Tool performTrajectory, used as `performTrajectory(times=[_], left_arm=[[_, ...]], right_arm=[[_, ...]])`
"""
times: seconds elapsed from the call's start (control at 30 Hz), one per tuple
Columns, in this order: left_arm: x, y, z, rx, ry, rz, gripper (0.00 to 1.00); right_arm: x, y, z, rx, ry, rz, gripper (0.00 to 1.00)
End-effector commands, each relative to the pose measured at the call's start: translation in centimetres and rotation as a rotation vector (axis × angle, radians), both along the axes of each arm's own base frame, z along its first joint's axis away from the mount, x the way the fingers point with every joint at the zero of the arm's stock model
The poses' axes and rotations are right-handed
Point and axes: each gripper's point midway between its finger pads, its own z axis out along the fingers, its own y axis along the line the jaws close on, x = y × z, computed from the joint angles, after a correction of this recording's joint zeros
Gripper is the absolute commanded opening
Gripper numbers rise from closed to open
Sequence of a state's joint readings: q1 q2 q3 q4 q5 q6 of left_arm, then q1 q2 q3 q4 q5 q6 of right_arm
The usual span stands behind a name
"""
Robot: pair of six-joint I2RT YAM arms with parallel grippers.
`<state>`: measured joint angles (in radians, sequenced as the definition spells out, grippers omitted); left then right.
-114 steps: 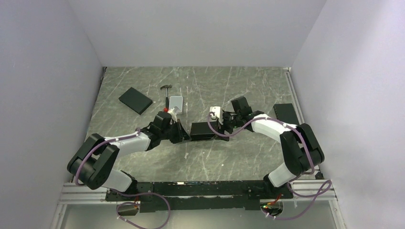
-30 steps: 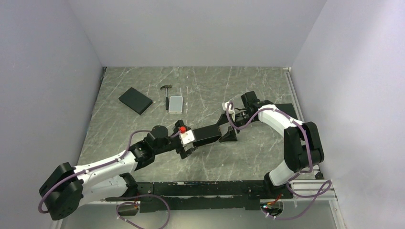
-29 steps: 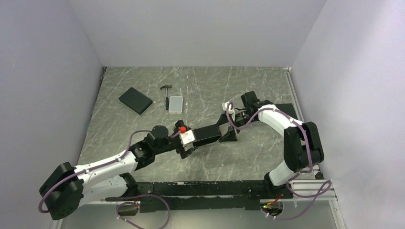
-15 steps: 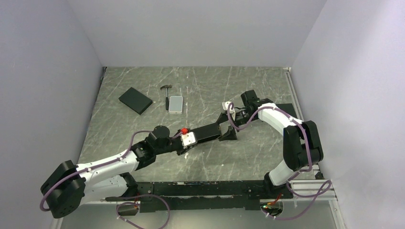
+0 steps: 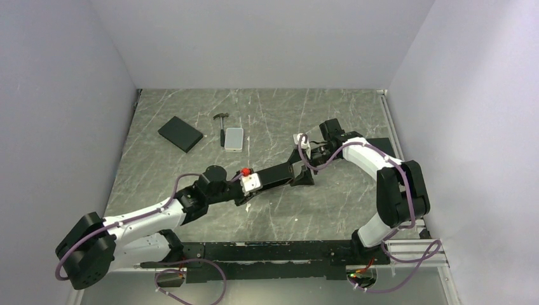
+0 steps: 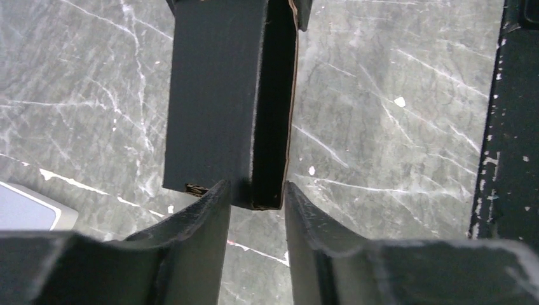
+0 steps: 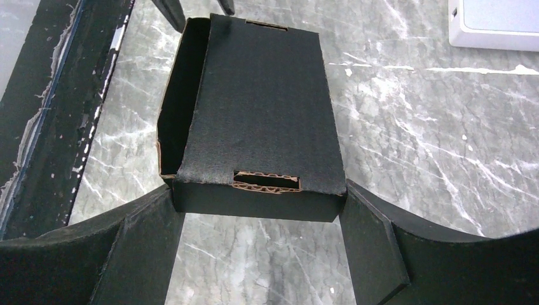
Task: Fold the paper box
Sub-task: Close the paper box at the center of the board.
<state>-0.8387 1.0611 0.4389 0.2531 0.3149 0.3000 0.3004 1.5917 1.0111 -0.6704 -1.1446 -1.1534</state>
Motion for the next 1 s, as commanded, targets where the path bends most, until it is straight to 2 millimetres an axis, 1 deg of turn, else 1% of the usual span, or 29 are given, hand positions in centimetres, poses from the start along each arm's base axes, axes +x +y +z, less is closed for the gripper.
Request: performTrajectory(times=[0.0,0.07,0.13,0.17,0.2,0.27,0.3,0.33,0.37,0.4,0.47,0.5,0.53,0.6,0.7,0.83,0.97], left_arm=[[1.5,-0.2,4.1,-0.109,-0.052,0.066,0.49],[1.8,0.5,5.2,-0.151,-0.048,0.113,0.66],[2.3,1.6,6.1,-0.195,-0.032,0.174,0.81],[2.7,2.4,6.7,-0.222,-0.015,0.23,0.95],[3.2,3.2,7.1,-0.246,0.01,0.286,0.99],[3.6,4.1,7.5,-0.265,0.044,0.34,0.99],[3.7,4.2,7.5,-0.262,0.059,0.358,1.0],[3.6,3.9,7.6,-0.27,0.099,0.359,1.0],[3.4,3.3,7.3,-0.252,0.129,0.328,1.0],[2.5,2.1,6.7,-0.221,0.175,0.24,1.0],[1.4,0.4,5.6,-0.168,0.265,0.133,0.97],[1.1,-0.2,5.1,-0.138,0.281,0.071,0.96],[0.9,-0.8,4.7,-0.123,0.308,0.03,0.98],[0.6,-1.6,4.6,-0.124,0.352,-0.039,0.99],[0.8,-2.2,4.2,-0.117,0.361,-0.087,1.0],[1.6,-2.9,3.4,-0.098,0.367,-0.105,1.0],[2.3,-3.7,1.9,-0.064,0.402,-0.123,1.0]], right_arm=[[0.7,0.8,0.6,0.017,0.026,-0.027,0.0],[0.9,0.8,0.3,0.004,0.038,-0.035,0.0],[1.0,0.7,0.2,-0.004,0.049,-0.039,0.0],[1.0,0.7,0.1,-0.009,0.053,-0.038,0.0],[1.1,0.7,0.0,-0.014,0.058,-0.042,0.0],[1.1,0.6,-0.2,-0.024,0.065,-0.04,0.0],[1.1,0.6,-0.2,-0.026,0.071,-0.039,0.0],[1.1,0.6,-0.2,-0.03,0.077,-0.039,0.0],[1.1,0.6,-0.2,-0.032,0.081,-0.036,0.0],[1.0,0.6,-0.2,-0.035,0.089,-0.033,0.0],[1.0,0.5,-0.2,-0.04,0.101,-0.03,0.0],[0.9,0.5,-0.2,-0.045,0.109,-0.028,0.0],[0.9,0.5,-0.2,-0.049,0.117,-0.028,0.0],[0.9,0.5,-0.2,-0.053,0.135,-0.026,0.0],[0.9,0.5,-0.5,-0.06,0.164,-0.026,0.0],[0.8,0.5,-1.2,-0.075,0.214,-0.023,0.0],[0.7,0.6,-1.3,-0.073,0.244,-0.019,0.0]])
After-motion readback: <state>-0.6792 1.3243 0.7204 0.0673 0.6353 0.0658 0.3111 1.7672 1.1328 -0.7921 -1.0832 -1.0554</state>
